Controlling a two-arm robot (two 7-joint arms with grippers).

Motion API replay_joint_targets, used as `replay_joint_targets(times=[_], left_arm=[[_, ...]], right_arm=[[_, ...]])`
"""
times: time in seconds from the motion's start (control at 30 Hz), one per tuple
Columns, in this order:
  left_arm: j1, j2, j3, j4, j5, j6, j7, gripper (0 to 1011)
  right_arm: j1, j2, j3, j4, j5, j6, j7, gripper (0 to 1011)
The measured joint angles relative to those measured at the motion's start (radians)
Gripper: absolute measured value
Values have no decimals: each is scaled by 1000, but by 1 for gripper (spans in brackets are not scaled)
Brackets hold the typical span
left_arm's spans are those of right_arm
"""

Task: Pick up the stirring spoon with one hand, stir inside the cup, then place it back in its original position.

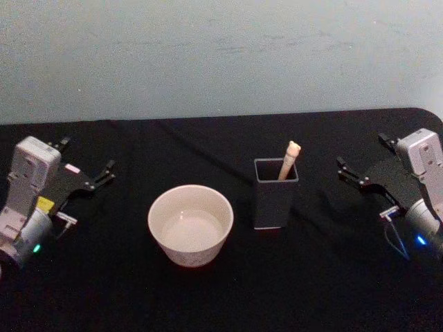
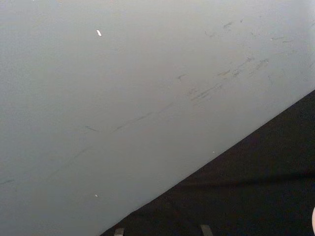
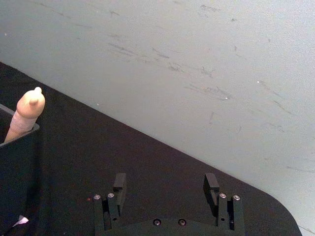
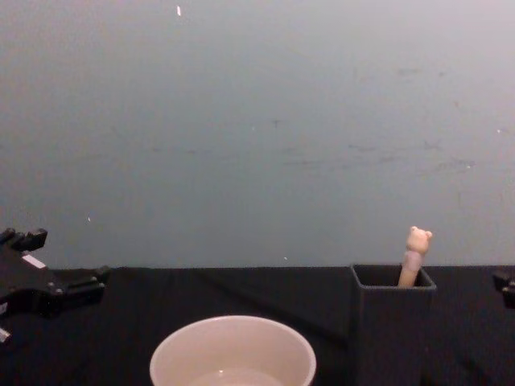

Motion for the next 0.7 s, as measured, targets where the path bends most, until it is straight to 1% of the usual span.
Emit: replay_joint_targets(times=[0.17,0.27,0.3,0.43,0.47,0.5,0.53,0.57,0.6,0.7], left_arm=[[0,0,0,0,0,0,0,1001],[0,0,0,0,0,0,0,1001],[0,0,0,0,0,0,0,1001],[0,0,0,0,0,0,0,1001],[0,0,0,0,0,0,0,1001],[0,0,0,0,0,0,0,1001],[0,0,0,0,0,0,0,1001],[0,0,0,0,0,0,0,1001],[0,0,0,0,0,0,0,1001],[0,0,0,0,0,0,0,1001]], right_arm=[[-12,-1,17,-14,11,-3,28,1000],[-27,1,32,-38,40,-3,63,1000],[-36,4,41,-54,63,0,86,1000],[-59,11,61,-92,127,16,150,1000],[-70,17,70,-110,165,28,188,1000],[-74,18,73,-118,181,34,204,1000],[-84,23,81,-136,217,48,245,1000],[-88,25,84,-143,234,54,265,1000],[-93,27,89,-155,263,64,299,1000],[-99,29,94,-169,302,81,352,1000]])
